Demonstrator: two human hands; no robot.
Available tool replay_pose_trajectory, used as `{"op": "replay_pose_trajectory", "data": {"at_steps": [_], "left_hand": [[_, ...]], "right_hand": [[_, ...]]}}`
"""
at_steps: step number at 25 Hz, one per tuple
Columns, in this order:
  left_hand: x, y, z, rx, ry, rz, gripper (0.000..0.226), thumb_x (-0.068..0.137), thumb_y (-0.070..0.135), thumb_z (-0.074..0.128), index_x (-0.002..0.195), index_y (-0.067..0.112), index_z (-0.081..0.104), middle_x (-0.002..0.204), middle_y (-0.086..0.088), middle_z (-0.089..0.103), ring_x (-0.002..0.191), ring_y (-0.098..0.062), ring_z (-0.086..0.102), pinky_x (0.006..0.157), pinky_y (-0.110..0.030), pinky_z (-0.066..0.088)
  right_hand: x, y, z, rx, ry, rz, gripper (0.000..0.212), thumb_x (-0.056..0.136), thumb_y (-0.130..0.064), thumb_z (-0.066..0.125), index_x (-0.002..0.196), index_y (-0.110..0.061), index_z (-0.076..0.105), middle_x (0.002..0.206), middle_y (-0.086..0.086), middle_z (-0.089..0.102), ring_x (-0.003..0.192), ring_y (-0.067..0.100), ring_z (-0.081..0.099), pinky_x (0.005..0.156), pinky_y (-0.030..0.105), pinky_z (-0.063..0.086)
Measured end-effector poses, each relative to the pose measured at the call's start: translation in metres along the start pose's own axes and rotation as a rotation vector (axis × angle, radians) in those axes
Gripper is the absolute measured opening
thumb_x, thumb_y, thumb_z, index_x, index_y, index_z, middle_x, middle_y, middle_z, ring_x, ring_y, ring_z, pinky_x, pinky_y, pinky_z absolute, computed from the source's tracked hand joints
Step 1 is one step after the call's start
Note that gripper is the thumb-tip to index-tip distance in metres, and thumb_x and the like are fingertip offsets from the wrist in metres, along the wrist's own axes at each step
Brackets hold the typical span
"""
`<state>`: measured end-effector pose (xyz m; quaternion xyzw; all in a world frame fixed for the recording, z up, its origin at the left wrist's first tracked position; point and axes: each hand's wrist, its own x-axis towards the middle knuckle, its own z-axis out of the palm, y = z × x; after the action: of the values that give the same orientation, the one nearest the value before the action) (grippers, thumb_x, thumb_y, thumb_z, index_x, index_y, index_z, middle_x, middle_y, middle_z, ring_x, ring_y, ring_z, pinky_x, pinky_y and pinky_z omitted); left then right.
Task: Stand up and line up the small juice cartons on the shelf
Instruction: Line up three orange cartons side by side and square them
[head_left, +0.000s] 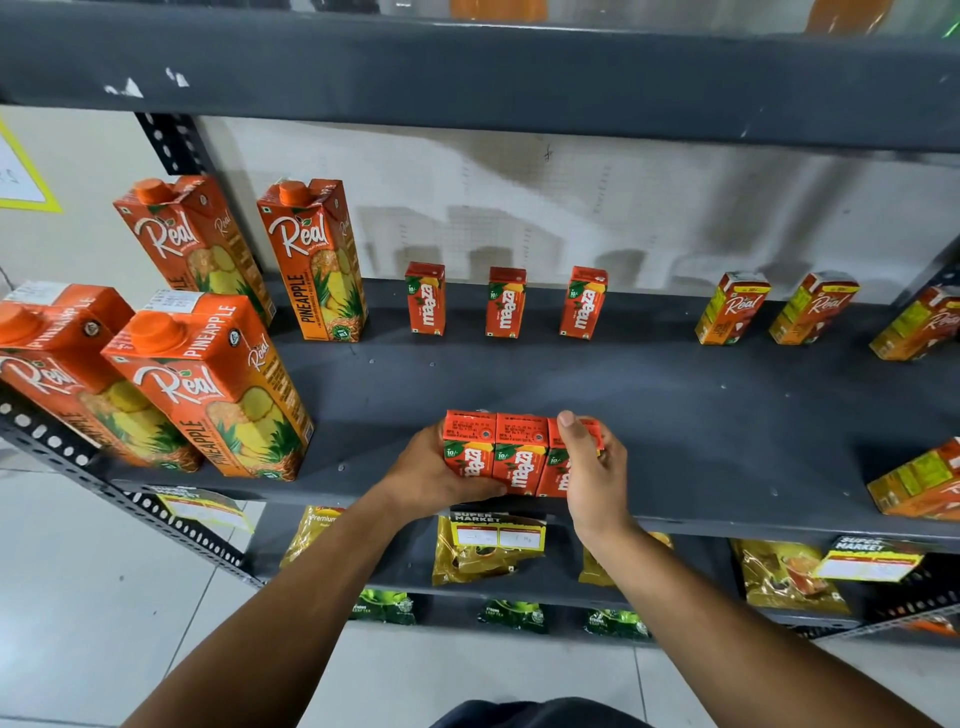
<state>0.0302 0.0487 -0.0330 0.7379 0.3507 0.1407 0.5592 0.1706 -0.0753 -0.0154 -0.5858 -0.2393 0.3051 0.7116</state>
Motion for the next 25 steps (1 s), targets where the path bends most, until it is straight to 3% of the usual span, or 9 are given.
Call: {"op": "replay_pose_trajectory", "data": {"at_steps": [7, 12, 14, 17, 21, 25], "left_hand": [[0.003, -0.003, -0.003, 0.018, 0.024, -0.007, 0.063, 0.049, 0.014, 0.095, 0.103, 0.024, 0.065, 0.092, 0.006, 0.075, 0.089, -0.005, 0.070, 0.089, -0.037, 0.055], [-0.005, 0.009, 0.005, -0.014, 0.037, 0.033, 0.086, 0.039, 0.031, 0.098, 0.114, 0.020, 0.059, 0.103, -0.001, 0.074, 0.098, -0.013, 0.070, 0.089, -0.045, 0.055], [-0.007, 0.003, 0.003, -0.003, 0.051, 0.032, 0.085, 0.040, 0.032, 0.097, 0.114, 0.018, 0.059, 0.103, -0.002, 0.074, 0.098, -0.014, 0.070, 0.089, -0.046, 0.055], [-0.007, 0.000, 0.002, 0.014, 0.065, 0.025, 0.077, 0.045, 0.028, 0.096, 0.113, 0.018, 0.061, 0.102, -0.001, 0.075, 0.097, -0.014, 0.070, 0.091, -0.048, 0.054], [-0.008, 0.005, 0.004, 0.027, 0.072, 0.010, 0.069, 0.050, 0.018, 0.095, 0.111, 0.017, 0.062, 0.100, 0.000, 0.075, 0.095, -0.011, 0.070, 0.091, -0.046, 0.055], [-0.008, 0.002, 0.003, 0.024, 0.060, 0.031, 0.071, 0.048, 0.023, 0.096, 0.110, 0.018, 0.062, 0.098, 0.000, 0.075, 0.093, -0.012, 0.071, 0.088, -0.044, 0.056]], "right_hand": [[0.004, 0.004, 0.002, -0.022, -0.032, 0.005, 0.036, 0.079, -0.052, 0.062, 0.082, -0.016, 0.059, 0.073, -0.004, 0.073, 0.076, 0.015, 0.073, 0.064, 0.030, 0.056], [0.003, -0.007, -0.020, 0.007, -0.085, -0.005, 0.088, 0.055, -0.086, 0.058, 0.104, -0.013, 0.061, 0.091, 0.003, 0.071, 0.082, 0.012, 0.072, 0.063, 0.023, 0.056], [0.001, -0.002, -0.018, 0.016, -0.092, 0.014, 0.093, 0.053, -0.088, 0.058, 0.108, -0.013, 0.060, 0.094, 0.004, 0.070, 0.084, 0.013, 0.072, 0.064, 0.023, 0.057], [0.001, 0.000, -0.019, -0.010, -0.161, 0.032, 0.084, 0.064, -0.080, 0.059, 0.103, -0.006, 0.063, 0.093, 0.008, 0.073, 0.088, 0.021, 0.073, 0.068, 0.026, 0.057], [-0.001, 0.003, -0.017, -0.026, -0.159, 0.044, 0.046, 0.088, -0.051, 0.051, 0.096, -0.007, 0.062, 0.090, 0.005, 0.073, 0.088, 0.020, 0.073, 0.068, 0.025, 0.056], [-0.005, 0.002, -0.013, -0.021, -0.112, 0.026, 0.038, 0.087, -0.045, 0.049, 0.092, -0.009, 0.060, 0.085, 0.004, 0.071, 0.082, 0.016, 0.073, 0.064, 0.023, 0.055]]}}
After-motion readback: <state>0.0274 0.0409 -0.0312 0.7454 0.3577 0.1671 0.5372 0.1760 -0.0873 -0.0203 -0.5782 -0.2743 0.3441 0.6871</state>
